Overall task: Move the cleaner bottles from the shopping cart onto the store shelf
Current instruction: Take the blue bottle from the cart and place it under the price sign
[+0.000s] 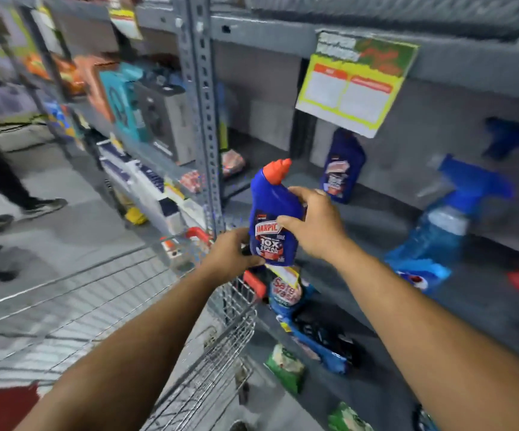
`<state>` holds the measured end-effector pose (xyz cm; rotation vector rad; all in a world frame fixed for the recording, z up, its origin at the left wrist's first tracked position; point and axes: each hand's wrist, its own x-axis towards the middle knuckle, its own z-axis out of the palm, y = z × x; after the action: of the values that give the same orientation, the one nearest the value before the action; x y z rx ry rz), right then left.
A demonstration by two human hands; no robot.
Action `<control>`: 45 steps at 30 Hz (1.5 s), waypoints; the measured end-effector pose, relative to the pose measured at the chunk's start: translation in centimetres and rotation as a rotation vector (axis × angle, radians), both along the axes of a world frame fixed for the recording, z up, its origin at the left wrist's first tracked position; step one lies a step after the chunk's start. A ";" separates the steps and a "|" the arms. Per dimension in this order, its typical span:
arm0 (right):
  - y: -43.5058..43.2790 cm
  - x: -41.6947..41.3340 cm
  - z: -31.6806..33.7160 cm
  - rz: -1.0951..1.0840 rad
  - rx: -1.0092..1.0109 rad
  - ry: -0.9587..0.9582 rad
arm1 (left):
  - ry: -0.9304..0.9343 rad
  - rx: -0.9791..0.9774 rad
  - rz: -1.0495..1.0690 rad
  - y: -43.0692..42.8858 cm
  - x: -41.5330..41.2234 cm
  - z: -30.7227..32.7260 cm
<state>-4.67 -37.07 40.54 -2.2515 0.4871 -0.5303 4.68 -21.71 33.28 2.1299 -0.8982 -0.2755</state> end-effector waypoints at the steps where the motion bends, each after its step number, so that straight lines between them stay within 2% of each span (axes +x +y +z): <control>1: -0.8 -0.4 0.0 -0.046 0.004 0.000 | 0.003 0.002 -0.034 -1.4 0.1 0.0; 8: -3.4 -1.3 -0.7 -0.294 -0.002 0.012 | -0.078 0.102 -0.199 -8.0 2.8 -0.7; 17: -3.4 -1.7 -2.6 -0.372 0.016 -0.022 | -0.164 0.048 -0.358 -10.3 5.8 -2.3; 21: -2.2 -3.3 -5.6 -0.360 0.264 0.073 | -0.048 -0.074 -0.413 -10.3 6.6 -2.7; 23: -1.6 -3.4 -6.8 -0.340 0.300 0.101 | -0.009 -0.065 -0.459 -10.3 7.1 -3.0; 30: -1.0 0.4 -7.3 -0.457 0.148 0.126 | 0.184 -0.112 -0.452 -9.9 9.4 -3.1; 36: -0.6 1.2 -8.7 -0.581 0.175 0.097 | 0.276 -0.130 -0.511 -9.9 10.2 -3.2; 45: -0.6 1.1 -9.6 -0.579 0.180 0.042 | 0.310 -0.148 -0.544 -10.0 10.8 -4.1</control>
<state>-3.56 -37.68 30.95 -1.9373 1.1753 -0.6930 15.48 -31.74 29.23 1.6168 -1.2508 -0.7655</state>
